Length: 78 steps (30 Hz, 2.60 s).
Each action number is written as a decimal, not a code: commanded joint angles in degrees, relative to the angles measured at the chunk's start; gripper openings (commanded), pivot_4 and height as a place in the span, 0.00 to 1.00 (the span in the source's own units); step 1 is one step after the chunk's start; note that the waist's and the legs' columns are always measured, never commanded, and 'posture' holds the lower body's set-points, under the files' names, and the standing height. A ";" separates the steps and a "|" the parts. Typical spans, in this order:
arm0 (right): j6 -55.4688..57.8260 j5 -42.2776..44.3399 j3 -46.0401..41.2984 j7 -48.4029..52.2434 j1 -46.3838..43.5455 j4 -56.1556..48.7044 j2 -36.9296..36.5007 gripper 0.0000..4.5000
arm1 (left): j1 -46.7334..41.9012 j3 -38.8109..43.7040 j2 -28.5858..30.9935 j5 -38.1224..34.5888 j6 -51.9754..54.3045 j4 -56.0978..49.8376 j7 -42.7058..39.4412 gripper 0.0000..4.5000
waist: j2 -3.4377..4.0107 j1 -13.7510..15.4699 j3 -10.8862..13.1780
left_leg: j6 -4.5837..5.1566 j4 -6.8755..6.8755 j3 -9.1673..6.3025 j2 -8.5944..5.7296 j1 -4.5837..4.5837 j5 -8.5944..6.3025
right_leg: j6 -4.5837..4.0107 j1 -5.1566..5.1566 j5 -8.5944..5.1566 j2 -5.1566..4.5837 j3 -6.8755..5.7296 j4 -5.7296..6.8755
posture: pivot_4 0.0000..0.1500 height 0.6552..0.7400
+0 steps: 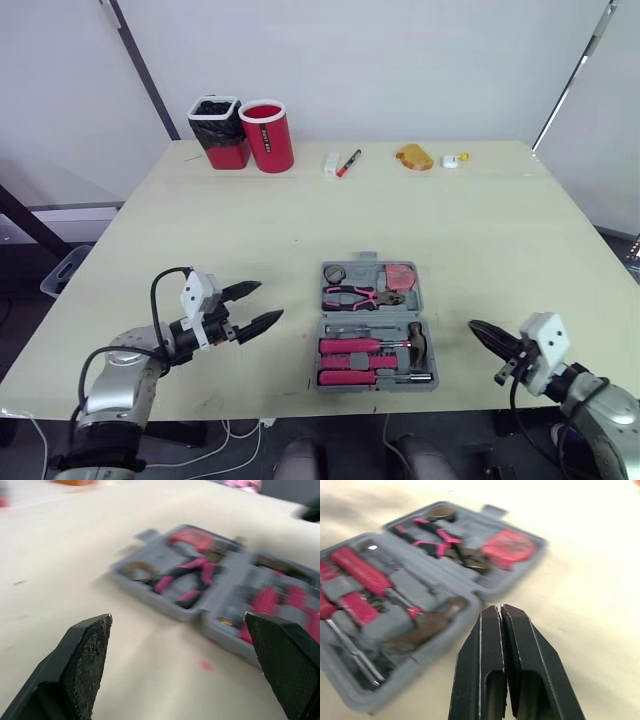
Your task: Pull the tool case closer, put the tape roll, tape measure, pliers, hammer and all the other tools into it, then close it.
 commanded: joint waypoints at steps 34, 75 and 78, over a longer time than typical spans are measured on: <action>-1.99 3.79 -6.89 6.44 -3.14 9.97 -4.77 0.94 | -1.37 0.66 1.19 6.72 -8.13 9.42 -2.40 1.00 | 0.02 -0.08 -0.03 | 0.00 -0.02 0.11 0.00 0.21 -0.01 | 0.00 0.17 0.00 -0.06 0.04 0.02 | 1.00 1.00; 0.23 -16.17 20.88 11.56 -32.56 29.33 -1.15 0.00 | -23.66 -17.25 -7.33 21.94 -19.03 34.64 -13.09 0.02 | 0.02 -0.03 -0.03 | 0.00 0.02 0.01 -0.02 0.11 0.00 | 0.01 0.15 0.02 0.05 0.04 0.02 | 1.00 1.00; 0.10 -16.43 20.94 11.66 -32.78 29.63 -0.97 0.00 | -24.15 -17.39 -7.80 22.26 -19.34 35.42 -13.56 0.02 | 0.02 0.00 -0.03 | 0.00 0.03 0.01 -0.03 0.11 0.00 | 0.01 0.15 0.02 0.05 0.04 0.02 | 1.00 1.00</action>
